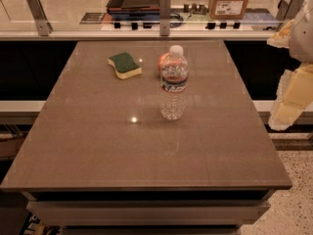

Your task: Pick apple

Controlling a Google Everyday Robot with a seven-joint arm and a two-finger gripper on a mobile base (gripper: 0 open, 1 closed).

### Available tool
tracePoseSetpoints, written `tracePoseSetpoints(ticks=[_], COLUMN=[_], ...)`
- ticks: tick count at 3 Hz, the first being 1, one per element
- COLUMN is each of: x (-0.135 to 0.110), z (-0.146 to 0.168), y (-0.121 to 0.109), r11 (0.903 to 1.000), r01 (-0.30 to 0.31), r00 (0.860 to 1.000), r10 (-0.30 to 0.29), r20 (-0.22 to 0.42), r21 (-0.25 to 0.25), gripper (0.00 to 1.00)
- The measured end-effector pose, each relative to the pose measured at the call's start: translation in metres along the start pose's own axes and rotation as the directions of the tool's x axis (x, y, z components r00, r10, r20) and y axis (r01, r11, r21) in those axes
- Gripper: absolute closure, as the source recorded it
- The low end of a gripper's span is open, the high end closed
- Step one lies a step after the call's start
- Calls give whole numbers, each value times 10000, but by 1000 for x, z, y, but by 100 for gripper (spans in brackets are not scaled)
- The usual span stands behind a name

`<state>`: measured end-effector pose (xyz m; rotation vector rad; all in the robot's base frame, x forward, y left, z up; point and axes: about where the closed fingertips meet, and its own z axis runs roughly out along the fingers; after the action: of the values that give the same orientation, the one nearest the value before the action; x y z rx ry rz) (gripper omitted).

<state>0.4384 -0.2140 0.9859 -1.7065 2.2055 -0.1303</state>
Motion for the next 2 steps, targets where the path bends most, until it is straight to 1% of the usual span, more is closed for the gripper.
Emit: tracePoseSetpoints(ticks=[1,2], x=[0,-1], z=[0,0], y=[0,-18], r11=[10000,9998], r01=[0,-116], r00=[10000,9986], r10=[0,107], r20=[0,514], r21=[0,170], gripper=[0,0])
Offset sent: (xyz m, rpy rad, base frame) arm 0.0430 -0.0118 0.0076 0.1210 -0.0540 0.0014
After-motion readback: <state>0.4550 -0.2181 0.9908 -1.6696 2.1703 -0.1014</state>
